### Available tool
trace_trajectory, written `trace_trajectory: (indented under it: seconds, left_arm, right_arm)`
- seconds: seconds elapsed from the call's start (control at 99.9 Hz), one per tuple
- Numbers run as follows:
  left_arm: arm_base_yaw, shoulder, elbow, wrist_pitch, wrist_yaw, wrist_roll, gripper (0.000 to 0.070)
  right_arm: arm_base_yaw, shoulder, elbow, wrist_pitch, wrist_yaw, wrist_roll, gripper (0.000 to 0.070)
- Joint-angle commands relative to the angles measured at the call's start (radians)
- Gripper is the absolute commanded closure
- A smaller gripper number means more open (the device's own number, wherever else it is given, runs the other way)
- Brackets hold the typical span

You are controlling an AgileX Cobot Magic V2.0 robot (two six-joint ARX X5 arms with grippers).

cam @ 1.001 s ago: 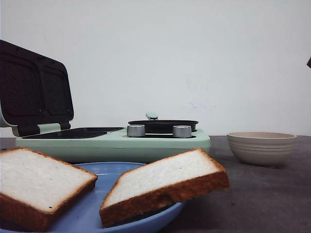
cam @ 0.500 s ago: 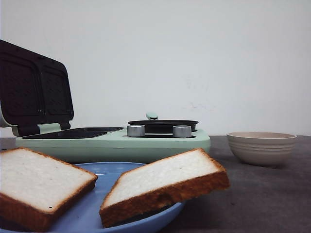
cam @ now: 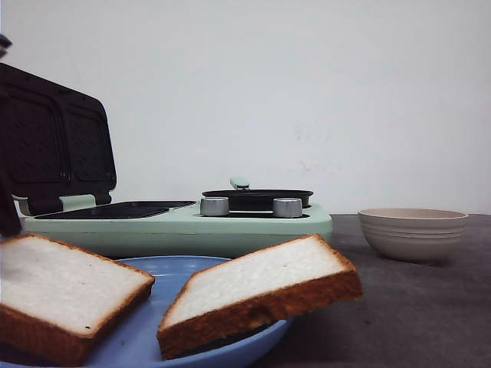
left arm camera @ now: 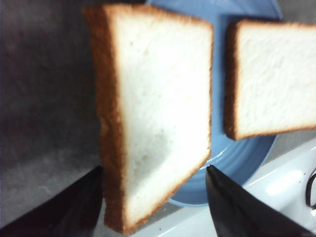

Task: Make breakfast with bread and shrimp
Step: 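Lower the left gripper and grasp the bread slice nearest it by its crust, then lift the bread slice with the left gripper toward the sandwich maker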

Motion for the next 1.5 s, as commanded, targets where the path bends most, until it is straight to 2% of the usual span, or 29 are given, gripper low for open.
trace_trajectory:
  seconds: [0.0,0.14,0.18,0.23,0.33,0.34,0.871,1.491]
  left_arm:
    - [-0.014,0.027,0.003,0.007,0.0,0.0,0.0356]
    - [-0.04,0.066,0.003,0.034,-0.001,-0.001,0.036]
    - [-0.044,0.073,0.003,0.038,-0.001,-0.002,0.0379]
    - [-0.047,0.078,0.003,0.043,-0.001,-0.002,0.0457]
    - [-0.05,0.079,0.003,0.052,-0.003,-0.001,0.0693]
    - [-0.05,0.079,0.003,0.053,-0.003,-0.001,0.07]
    - [-0.05,0.029,0.005,0.105,-0.019,-0.005,0.0697]
    - [-0.05,-0.144,0.007,0.151,-0.112,-0.032,0.0697]
  right_arm:
    - [0.002,0.005,0.013,0.004,-0.003,-0.012,0.0439]
    - [0.002,0.005,0.013,0.003,-0.003,-0.012,0.0439]
    - [0.002,0.005,0.013,0.003,-0.003,-0.012,0.0439]
    - [0.002,0.005,0.013,0.003,-0.003,-0.012,0.0439]
    - [0.002,0.005,0.013,0.002,-0.003,-0.012,0.0439]
    - [0.002,0.005,0.013,0.002,-0.003,-0.012,0.0439]
    - [0.002,0.003,0.013,-0.015,-0.003,-0.012,0.0439]
    - [0.002,0.002,0.013,-0.019,-0.003,-0.013,0.0439]
